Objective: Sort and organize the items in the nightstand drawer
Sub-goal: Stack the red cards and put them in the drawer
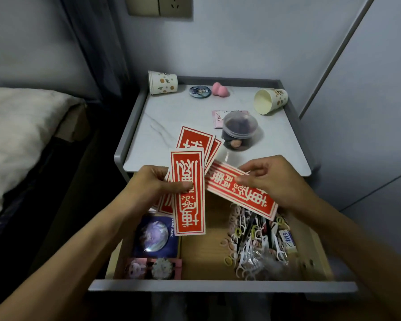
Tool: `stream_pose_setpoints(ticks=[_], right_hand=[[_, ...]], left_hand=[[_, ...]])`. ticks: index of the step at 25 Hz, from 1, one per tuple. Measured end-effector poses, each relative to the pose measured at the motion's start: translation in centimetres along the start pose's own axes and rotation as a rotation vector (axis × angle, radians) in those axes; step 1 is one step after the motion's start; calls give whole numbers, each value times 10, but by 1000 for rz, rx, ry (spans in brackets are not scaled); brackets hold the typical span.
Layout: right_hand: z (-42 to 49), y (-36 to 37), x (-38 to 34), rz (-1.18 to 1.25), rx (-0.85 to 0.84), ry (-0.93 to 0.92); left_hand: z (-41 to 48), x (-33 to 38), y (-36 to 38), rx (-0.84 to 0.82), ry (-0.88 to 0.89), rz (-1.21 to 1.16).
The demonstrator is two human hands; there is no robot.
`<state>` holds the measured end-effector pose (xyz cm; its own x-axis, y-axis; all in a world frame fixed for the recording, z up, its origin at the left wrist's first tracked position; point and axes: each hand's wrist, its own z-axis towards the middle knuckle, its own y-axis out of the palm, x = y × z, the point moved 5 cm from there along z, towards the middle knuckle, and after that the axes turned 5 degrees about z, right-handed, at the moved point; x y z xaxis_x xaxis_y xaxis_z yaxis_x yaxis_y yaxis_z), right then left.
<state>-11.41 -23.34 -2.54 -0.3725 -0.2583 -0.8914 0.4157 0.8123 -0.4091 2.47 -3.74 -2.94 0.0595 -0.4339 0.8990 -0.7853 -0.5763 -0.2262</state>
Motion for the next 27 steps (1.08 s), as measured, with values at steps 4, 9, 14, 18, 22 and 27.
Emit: stream_pose_setpoints(ticks=[4, 9, 14, 18, 22, 27], right_hand=[[1, 13, -9, -90, -242, -7], [1, 13, -19, -68, -230, -57], [0, -1, -1, 342, 122, 49], [-15, 48, 10, 539, -143, 199], [-12, 59, 6, 493, -100, 170], [-8, 41, 7, 549, -34, 195]], left_hand=[[-1, 3, -1, -72, 12, 80], [-3, -1, 11, -234, -110, 108], [3, -10, 1, 42, -117, -149], [-1, -8, 12, 143, -52, -244], [2, -9, 27, 69, -59, -198], [4, -4, 21, -44, -55, -283]])
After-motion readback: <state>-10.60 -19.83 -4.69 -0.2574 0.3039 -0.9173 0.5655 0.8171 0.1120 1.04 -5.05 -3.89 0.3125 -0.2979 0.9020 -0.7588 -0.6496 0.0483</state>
